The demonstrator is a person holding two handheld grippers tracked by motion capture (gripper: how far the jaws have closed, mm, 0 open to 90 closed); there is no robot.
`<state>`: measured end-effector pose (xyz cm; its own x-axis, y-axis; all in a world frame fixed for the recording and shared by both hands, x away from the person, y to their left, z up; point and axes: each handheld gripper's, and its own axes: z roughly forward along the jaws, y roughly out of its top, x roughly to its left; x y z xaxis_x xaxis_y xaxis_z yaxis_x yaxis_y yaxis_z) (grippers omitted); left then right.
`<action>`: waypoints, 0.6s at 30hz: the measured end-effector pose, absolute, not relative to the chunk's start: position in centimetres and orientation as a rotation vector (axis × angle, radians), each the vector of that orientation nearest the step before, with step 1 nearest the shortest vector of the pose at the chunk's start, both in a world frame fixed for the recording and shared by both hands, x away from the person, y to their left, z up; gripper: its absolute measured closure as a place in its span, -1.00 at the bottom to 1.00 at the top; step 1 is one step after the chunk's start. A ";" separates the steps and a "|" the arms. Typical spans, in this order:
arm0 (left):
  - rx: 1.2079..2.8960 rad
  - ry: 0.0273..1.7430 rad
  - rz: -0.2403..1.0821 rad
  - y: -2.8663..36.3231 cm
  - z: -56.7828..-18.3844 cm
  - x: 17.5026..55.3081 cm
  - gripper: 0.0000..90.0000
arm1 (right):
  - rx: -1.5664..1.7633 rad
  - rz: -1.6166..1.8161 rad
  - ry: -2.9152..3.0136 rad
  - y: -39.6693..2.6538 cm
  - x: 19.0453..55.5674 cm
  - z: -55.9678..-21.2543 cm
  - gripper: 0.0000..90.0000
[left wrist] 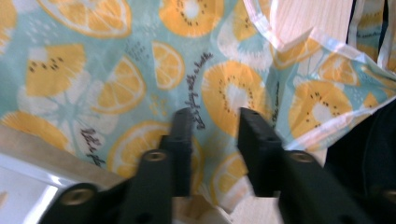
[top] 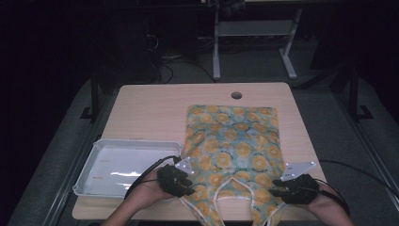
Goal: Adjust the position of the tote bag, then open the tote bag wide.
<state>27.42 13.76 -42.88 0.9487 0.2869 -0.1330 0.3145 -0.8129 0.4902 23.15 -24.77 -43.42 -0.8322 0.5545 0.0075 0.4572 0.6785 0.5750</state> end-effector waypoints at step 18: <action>2.585 0.323 -0.046 12.2 -44.1 26.7 -0.28 | 0.690 0.866 2.842 -24.4 22.9 -44.3 -0.29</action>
<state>26.72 12.16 -44.08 0.9708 0.2198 -0.0961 0.2379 -0.8313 0.5024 22.91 -24.41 -44.35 -0.8937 0.4465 0.0435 0.3948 0.7369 0.5487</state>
